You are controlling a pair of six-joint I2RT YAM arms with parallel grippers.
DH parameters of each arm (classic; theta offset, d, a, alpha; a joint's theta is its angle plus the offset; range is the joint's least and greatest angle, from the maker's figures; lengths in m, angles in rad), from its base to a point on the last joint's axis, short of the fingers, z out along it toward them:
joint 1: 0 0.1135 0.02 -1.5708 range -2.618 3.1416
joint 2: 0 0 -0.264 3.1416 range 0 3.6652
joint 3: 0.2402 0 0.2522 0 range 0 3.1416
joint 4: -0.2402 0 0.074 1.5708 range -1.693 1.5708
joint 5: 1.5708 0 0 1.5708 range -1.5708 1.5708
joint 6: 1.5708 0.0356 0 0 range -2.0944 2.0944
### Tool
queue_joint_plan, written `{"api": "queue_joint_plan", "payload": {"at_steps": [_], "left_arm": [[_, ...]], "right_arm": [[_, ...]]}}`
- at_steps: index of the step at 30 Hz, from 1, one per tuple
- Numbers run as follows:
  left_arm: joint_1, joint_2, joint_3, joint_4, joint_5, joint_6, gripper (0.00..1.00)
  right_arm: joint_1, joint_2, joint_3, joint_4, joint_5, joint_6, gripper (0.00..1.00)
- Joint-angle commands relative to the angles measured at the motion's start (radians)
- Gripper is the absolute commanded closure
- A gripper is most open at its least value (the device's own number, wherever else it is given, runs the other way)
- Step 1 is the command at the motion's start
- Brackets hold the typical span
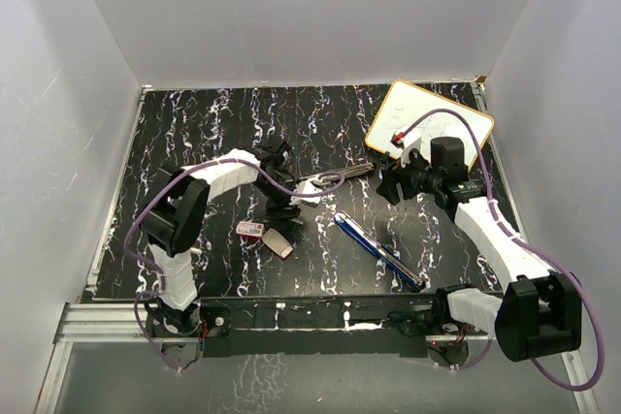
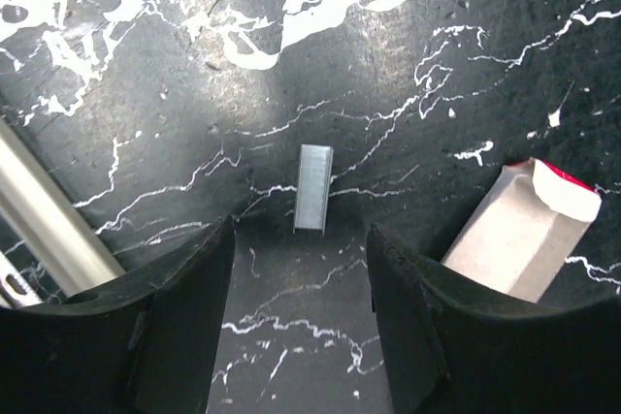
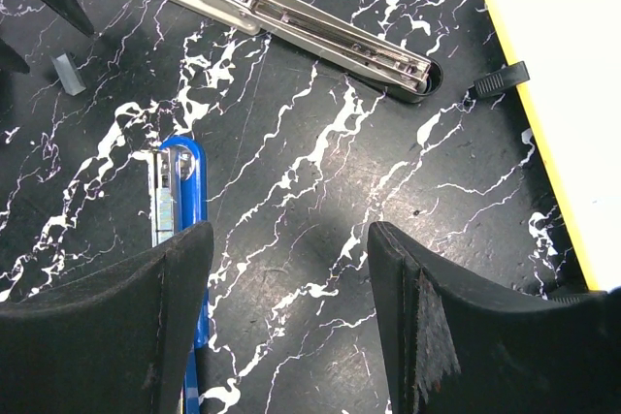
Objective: Load the staples into the stapler
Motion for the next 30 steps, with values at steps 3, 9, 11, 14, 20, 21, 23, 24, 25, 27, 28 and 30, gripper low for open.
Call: {"api": "queue_joint_plan", "payload": {"at_steps": [3, 9, 11, 14, 20, 21, 23, 24, 25, 27, 28, 30], "left_arm": [[-0.034, 0.027, 0.015, 0.021, 0.031, -0.026, 0.45], [-0.045, 0.028, -0.01, 0.022, 0.014, -0.032, 0.61], [-0.046, 0.022, -0.012, 0.02, 0.004, -0.036, 0.67], [-0.045, 0.013, -0.004, 0.019, -0.006, -0.058, 0.78], [-0.018, -0.023, 0.045, 0.011, 0.04, -0.146, 0.86], [-0.002, -0.029, 0.057, 0.007, 0.067, -0.164, 0.86], [0.029, -0.048, 0.082, 0.002, 0.128, -0.213, 0.87], [0.045, -0.057, 0.091, 0.0, 0.16, -0.235, 0.87], [0.061, -0.069, 0.101, 0.0, 0.191, -0.258, 0.87], [0.094, -0.09, 0.114, 0.008, 0.256, -0.313, 0.87], [0.113, -0.102, 0.113, 0.025, 0.291, -0.353, 0.87], [0.148, -0.126, 0.103, 0.066, 0.366, -0.434, 0.87]], "right_arm": [[-0.007, -0.01, 0.041, 0.013, 0.009, -0.019, 0.33], [-0.007, -0.005, 0.037, 0.013, 0.008, -0.025, 0.33], [-0.007, -0.004, 0.036, 0.012, 0.007, -0.026, 0.33], [-0.007, -0.005, 0.035, 0.012, 0.007, -0.026, 0.33], [-0.009, -0.008, 0.033, 0.013, 0.007, -0.027, 0.33], [-0.011, -0.008, 0.033, 0.013, 0.004, -0.027, 0.33], [-0.014, -0.009, 0.031, 0.014, 0.001, -0.025, 0.33], [-0.014, -0.009, 0.031, 0.014, -0.002, -0.026, 0.33], [-0.016, -0.01, 0.031, 0.014, -0.002, -0.024, 0.33], [-0.016, -0.01, 0.031, 0.015, -0.008, -0.024, 0.33], [-0.015, -0.01, 0.031, 0.015, -0.013, -0.024, 0.33], [-0.015, -0.005, 0.035, 0.016, -0.033, -0.024, 0.33]]}}
